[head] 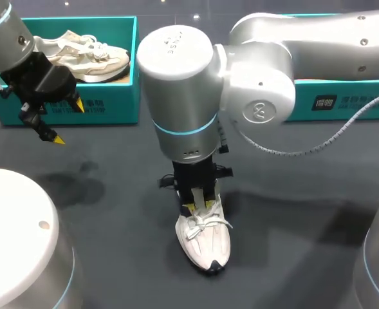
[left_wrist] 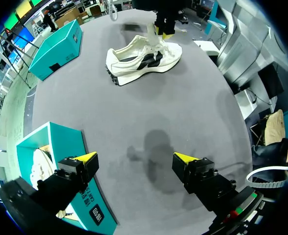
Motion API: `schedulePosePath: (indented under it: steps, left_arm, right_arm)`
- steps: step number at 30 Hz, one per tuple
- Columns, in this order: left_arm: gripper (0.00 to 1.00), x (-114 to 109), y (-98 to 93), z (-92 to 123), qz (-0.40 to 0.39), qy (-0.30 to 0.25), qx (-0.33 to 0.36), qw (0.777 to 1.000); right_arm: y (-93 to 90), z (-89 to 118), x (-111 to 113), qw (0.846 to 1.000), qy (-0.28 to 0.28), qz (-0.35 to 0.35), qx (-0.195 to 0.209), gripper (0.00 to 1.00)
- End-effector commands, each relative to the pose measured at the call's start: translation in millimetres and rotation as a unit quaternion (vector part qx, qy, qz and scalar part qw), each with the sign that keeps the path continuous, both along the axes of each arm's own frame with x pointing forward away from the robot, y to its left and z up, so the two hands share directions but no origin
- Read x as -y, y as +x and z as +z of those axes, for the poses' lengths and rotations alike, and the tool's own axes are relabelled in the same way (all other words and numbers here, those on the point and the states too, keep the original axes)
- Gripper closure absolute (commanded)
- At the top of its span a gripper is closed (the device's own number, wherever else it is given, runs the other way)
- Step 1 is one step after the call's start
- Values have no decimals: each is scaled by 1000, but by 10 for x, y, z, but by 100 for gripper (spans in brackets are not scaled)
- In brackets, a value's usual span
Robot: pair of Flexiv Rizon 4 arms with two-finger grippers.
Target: Take the shoe out of the shoebox, open the shoe tongue, remove and reinsert the insole, then place the shoe into the shoebox
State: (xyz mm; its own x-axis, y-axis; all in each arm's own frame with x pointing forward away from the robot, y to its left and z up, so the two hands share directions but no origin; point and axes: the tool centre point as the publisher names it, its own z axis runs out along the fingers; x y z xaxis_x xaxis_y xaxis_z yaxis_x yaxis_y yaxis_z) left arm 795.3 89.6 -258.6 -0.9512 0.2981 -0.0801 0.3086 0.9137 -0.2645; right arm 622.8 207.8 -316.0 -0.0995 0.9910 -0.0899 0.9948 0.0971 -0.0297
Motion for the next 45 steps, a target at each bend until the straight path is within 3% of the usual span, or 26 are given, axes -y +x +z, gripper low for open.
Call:
schedulePosePath:
  steps: [1,9,19,26,37,42,45]
  left_arm:
    - [0,-2,-4,5,0,1,0,1000]
    - [0,-2,-4,5,0,1,0,1000]
    - [0,-2,-4,5,0,1,0,1000]
    - [0,-2,-4,5,0,1,0,1000]
    - [0,-2,-4,5,0,1,0,1000]
    - [0,-2,-4,5,0,1,0,1000]
    - [0,-2,-4,5,0,1,0,1000]
  right_arm:
    - [149,-134,82,1000,11,4,-9,75]
    - [396,-164,31,999,19,35,1,76]
    - [171,104,102,1000,-27,7,4,76]
    - [202,-84,211,1000,-6,-5,-10,77]
    - [508,-456,260,998,47,31,-30,77]
    - [625,-517,236,996,58,52,-35,77]
    - [641,-432,227,997,47,60,-28,77]
